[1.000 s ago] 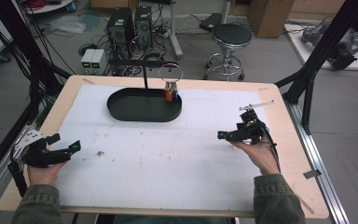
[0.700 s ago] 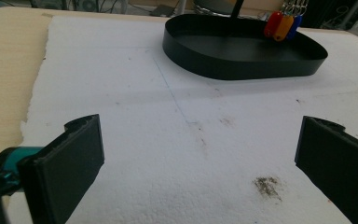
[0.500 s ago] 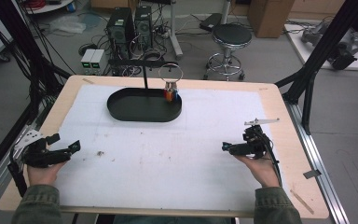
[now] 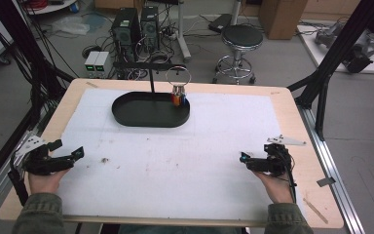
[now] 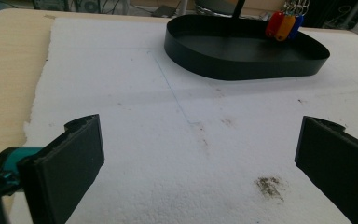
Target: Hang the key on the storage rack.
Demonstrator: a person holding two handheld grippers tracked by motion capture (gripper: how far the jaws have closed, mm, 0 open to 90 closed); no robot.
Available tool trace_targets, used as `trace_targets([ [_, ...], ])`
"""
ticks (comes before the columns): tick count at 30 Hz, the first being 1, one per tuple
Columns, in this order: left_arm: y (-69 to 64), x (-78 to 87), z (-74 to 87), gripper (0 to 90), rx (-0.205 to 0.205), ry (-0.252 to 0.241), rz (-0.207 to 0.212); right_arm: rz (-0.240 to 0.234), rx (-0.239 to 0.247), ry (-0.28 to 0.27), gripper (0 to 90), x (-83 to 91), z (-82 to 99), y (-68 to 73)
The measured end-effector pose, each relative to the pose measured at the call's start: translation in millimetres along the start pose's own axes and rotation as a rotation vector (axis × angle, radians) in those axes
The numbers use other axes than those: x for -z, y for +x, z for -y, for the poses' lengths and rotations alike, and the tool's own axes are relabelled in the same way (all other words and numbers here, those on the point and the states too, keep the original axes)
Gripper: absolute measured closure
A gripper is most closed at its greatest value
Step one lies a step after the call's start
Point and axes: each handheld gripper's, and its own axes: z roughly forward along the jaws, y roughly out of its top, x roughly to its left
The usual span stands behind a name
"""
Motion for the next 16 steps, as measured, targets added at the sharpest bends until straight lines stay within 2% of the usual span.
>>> trace_targets([
  [4,0.3,-0.2,0.0,1.7,0.000,0.002,-0.002,0.034,0.002,-0.076,0.5,4.8,8.2,-0.1],
  [6,0.1,-0.2,0.0,1.7,0.001,0.001,-0.002,0.054,0.006,-0.146,0.4,9.5,12.8,0.5],
  [10,0.4,-0.1,-0.1,1.7,0.003,-0.002,-0.001,0.140,0.047,-0.248,0.4,18.6,15.1,3.9],
  [12,0.0,0.0,-0.1,1.7,0.002,-0.003,0.001,0.155,0.045,-0.264,0.4,20.6,15.6,5.9],
  [16,1.0,-0.8,0.2,1.7,-0.003,0.002,-0.002,0.158,0.047,-0.253,0.4,19.0,15.6,6.6],
])
